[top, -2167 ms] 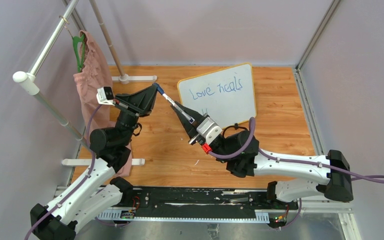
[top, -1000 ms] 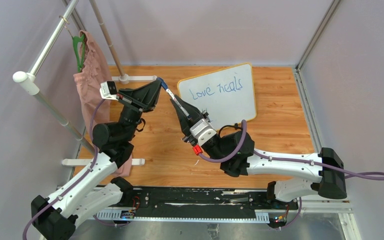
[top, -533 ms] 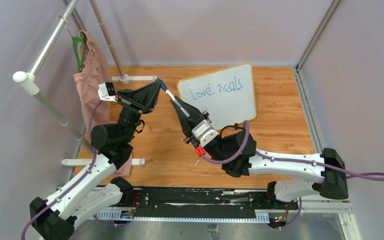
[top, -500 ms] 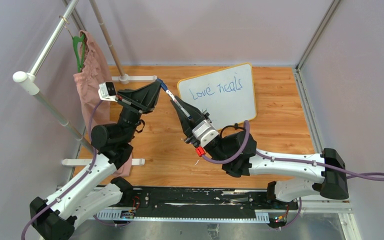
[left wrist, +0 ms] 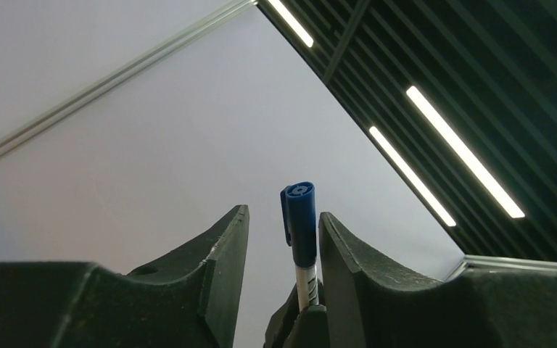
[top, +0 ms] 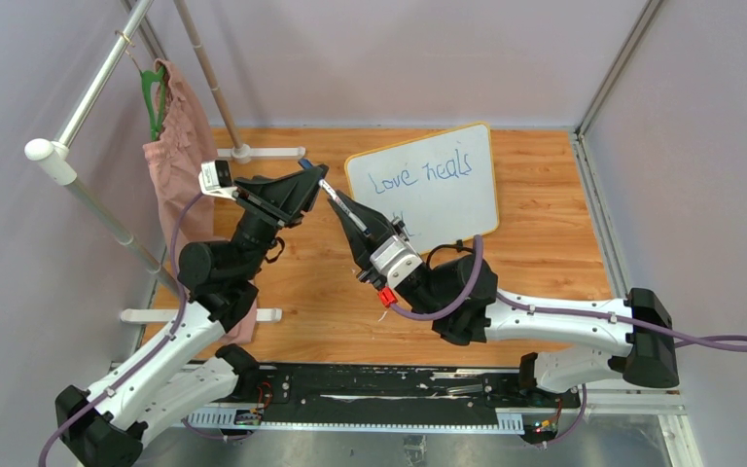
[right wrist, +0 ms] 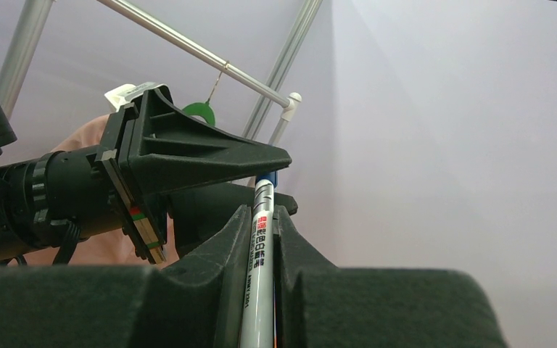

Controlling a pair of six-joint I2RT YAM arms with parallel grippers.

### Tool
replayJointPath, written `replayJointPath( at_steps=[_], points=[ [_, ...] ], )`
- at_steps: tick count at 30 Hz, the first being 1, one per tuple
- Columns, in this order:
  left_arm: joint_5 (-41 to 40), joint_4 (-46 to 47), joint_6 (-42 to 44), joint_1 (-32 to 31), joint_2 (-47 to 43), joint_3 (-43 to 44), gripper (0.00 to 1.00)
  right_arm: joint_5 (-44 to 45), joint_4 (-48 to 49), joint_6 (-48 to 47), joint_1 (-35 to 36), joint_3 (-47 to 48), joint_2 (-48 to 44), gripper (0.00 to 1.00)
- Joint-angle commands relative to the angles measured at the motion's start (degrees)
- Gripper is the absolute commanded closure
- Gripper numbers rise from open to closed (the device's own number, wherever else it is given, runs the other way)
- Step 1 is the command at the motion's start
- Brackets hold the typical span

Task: Write a sentence on the whiteboard
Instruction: Close the whiteboard marker at the center of the board.

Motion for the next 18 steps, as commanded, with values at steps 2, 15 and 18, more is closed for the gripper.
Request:
replayJointPath(
  at_steps=[2, 15, 18],
  points=[
    [-0.53, -1.91, 2.80, -0.52, -1.58, 1.87, 0.49, -0.99, 1.77, 1.16, 0.99, -0.69, -1.38, 1.00],
    [-2.44, -3.15, 3.37, -0.51, -2.70, 1.94, 0.39, -0.53, 2.16, 1.53, 1.12, -2.43, -2.93, 1.00],
    [-2.44, -3.22, 3.24, -0.56, -2.91, 1.76, 0.40, -0.37, 2.78, 1.75, 1.12, -3.03, -3.24, 1.00]
  ],
)
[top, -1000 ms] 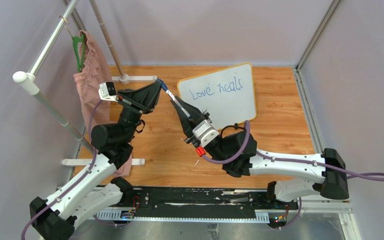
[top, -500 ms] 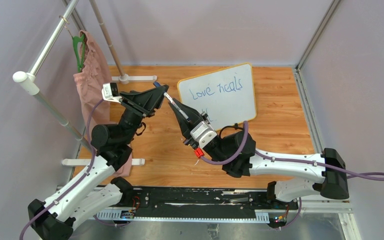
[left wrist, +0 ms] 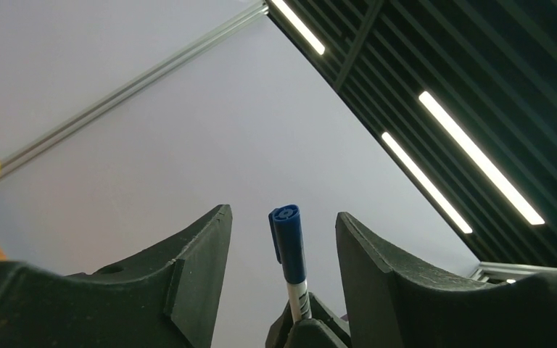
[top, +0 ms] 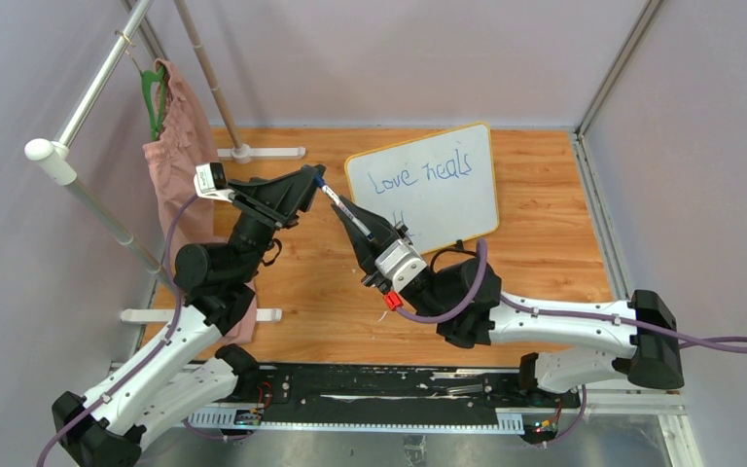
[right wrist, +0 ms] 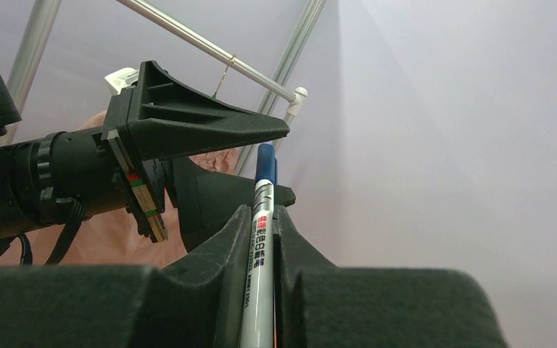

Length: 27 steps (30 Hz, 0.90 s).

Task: Write a sentence on the whiteboard
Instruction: Close the whiteboard marker at the center of the board.

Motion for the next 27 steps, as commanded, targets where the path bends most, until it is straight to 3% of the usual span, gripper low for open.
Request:
replayJointPath(
  at_steps=[1, 11, 18, 27],
  points=[
    [-2.00, -0.02, 1.06, -0.43, -0.88, 1.59, 0.42, -0.26, 2.80, 0.96, 0.86, -1.07, -1.93, 1.00],
    [-1.61, -0.03, 0.47, -0.40, -0.07, 1.75, 0.61, -0.03, 2.79, 0.97, 0.82, -1.82, -2.47, 1.00],
    [-0.17, 0.06, -0.20, -0.42, 0.77, 2.11, 0.69, 0.25, 2.70, 0.50, 0.86, -1.89, -2.51, 1.00],
    [1.57, 0.15, -0.34, -0.40, 1.46, 2.56, 0.95, 0.40, 2.66, -0.06, 0.86, -1.50, -2.09, 1.00]
  ],
)
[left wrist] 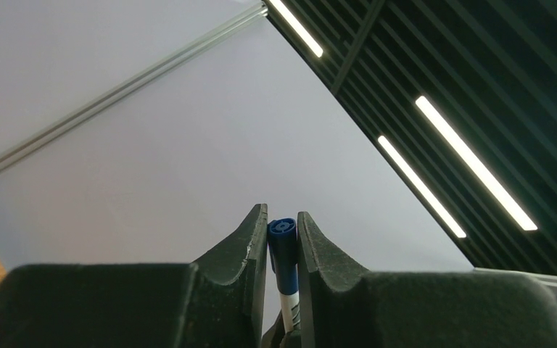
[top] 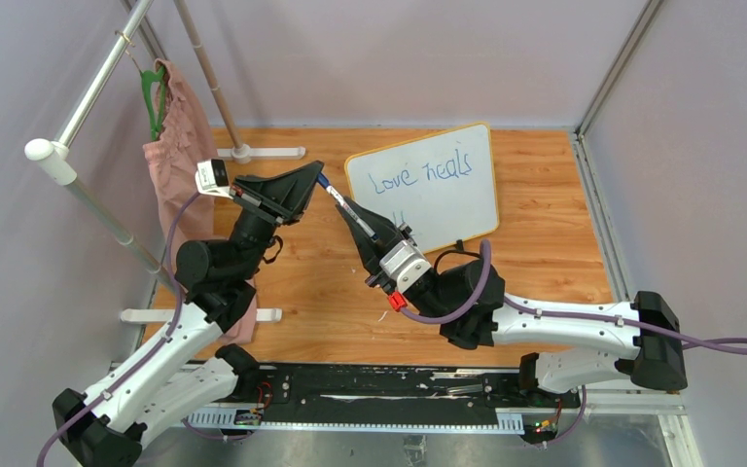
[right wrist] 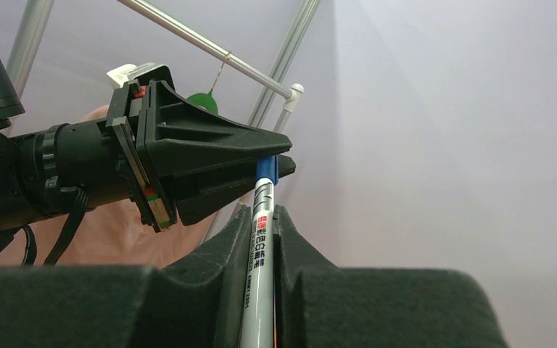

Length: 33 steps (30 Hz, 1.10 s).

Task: Write a sentence on the whiteboard
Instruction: Close the whiteboard marker at the center of the board.

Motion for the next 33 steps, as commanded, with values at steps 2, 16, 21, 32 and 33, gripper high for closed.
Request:
replayJointPath(
  at_steps=[2, 16, 21, 32, 33],
  points=[
    [1.96, 0.41, 0.73, -0.34, 0.51, 1.50, 1.00, -0.21, 2.25, -0.32, 0.80, 0.16, -0.75, 1.00],
    [5.55, 0.24, -0.62, -0.46, 2.11, 2.21, 1.00, -0.17, 1.91, -0.50, 0.81, 1.82, 1.05, 1.00],
    [5.64, 0.24, -0.68, -1.40, 2.22, 1.60, 1.00, -0.17, 2.03, -0.68, 0.82, 2.46, 1.86, 1.00],
    [5.35, 0.33, -0.59, -3.32, 2.13, 0.89, 1.00, 0.22, 2.17, -0.77, 0.82, 3.87, 3.08, 1.00],
    [5.35, 0.33, -0.48, -3.58, 2.20, 0.91, 1.00, 0.23, 2.18, -0.77, 0.82, 3.94, 3.13, 1.00]
  ],
)
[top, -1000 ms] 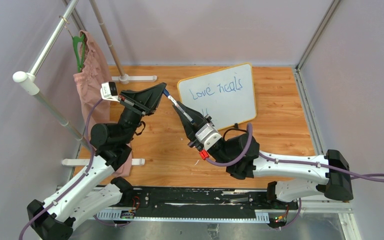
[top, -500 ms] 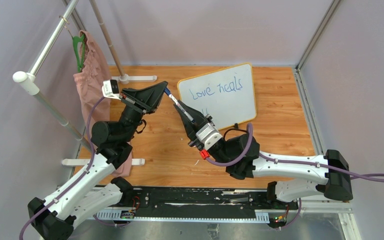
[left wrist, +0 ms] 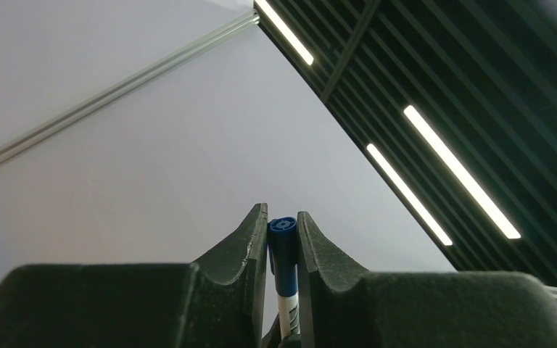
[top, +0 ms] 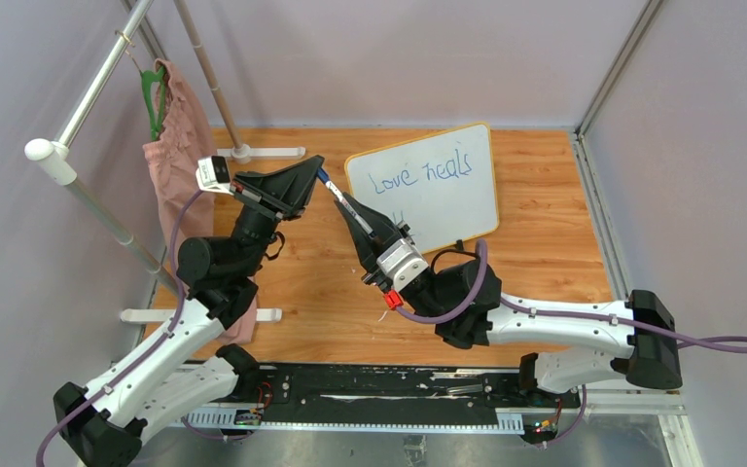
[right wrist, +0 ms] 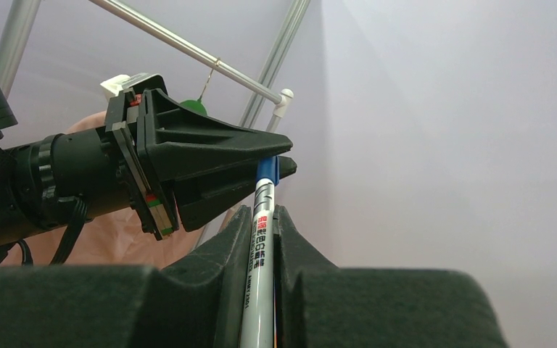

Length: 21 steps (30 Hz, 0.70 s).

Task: Write a sentence on the whiteboard
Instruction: Close the whiteboard marker at the center of the board.

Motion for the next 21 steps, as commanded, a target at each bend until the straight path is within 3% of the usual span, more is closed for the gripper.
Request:
replayJointPath(
  at_steps=[1, 21],
  points=[
    [6.13, -0.94, 1.07, -3.12, 0.56, -0.25, 1.00, -0.91, 0.05, 0.37, 0.80, 2.74, 1.46, 1.00],
    [5.09, -0.94, 2.57, -7.73, 2.21, 0.28, 1.00, -0.86, 0.39, -0.86, 0.77, 3.56, 2.28, 1.00]
  ],
)
